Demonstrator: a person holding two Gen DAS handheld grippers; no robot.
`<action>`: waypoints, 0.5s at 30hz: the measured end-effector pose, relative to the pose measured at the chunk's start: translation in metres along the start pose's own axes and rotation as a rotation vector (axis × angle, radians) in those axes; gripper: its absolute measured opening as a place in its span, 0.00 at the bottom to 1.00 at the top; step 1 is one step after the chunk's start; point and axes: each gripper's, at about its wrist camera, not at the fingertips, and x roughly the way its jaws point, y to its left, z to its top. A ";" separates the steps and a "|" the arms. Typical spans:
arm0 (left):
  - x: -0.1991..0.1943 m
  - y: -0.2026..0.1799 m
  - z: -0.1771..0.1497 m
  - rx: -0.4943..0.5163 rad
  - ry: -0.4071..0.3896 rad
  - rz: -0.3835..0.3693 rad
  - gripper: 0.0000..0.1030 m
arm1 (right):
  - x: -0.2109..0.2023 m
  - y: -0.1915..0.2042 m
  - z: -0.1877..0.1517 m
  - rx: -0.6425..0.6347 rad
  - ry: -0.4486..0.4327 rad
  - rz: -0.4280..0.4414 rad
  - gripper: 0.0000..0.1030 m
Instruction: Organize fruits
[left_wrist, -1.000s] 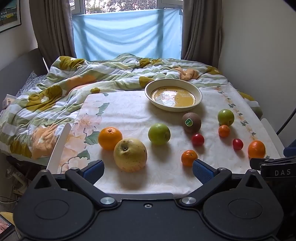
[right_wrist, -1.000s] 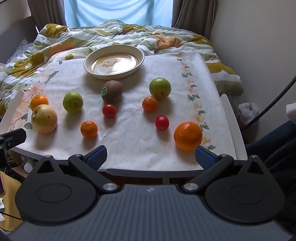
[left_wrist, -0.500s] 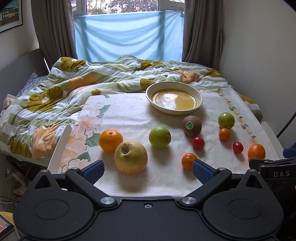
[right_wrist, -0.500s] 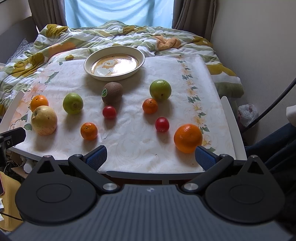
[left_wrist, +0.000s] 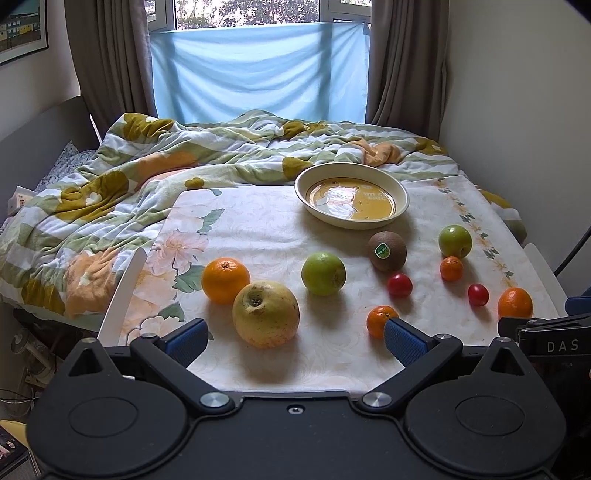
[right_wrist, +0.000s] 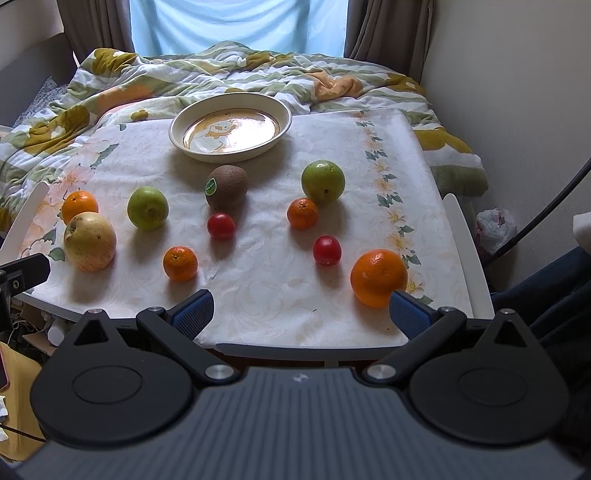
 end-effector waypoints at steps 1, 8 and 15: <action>0.000 0.000 0.000 0.000 -0.001 0.000 1.00 | 0.000 0.000 0.000 0.000 0.000 -0.001 1.00; -0.001 0.003 0.002 -0.003 -0.007 -0.005 1.00 | 0.001 0.000 0.000 -0.002 -0.001 -0.001 1.00; -0.001 0.001 0.002 0.004 -0.014 -0.004 1.00 | -0.001 0.002 0.002 -0.003 0.002 -0.001 1.00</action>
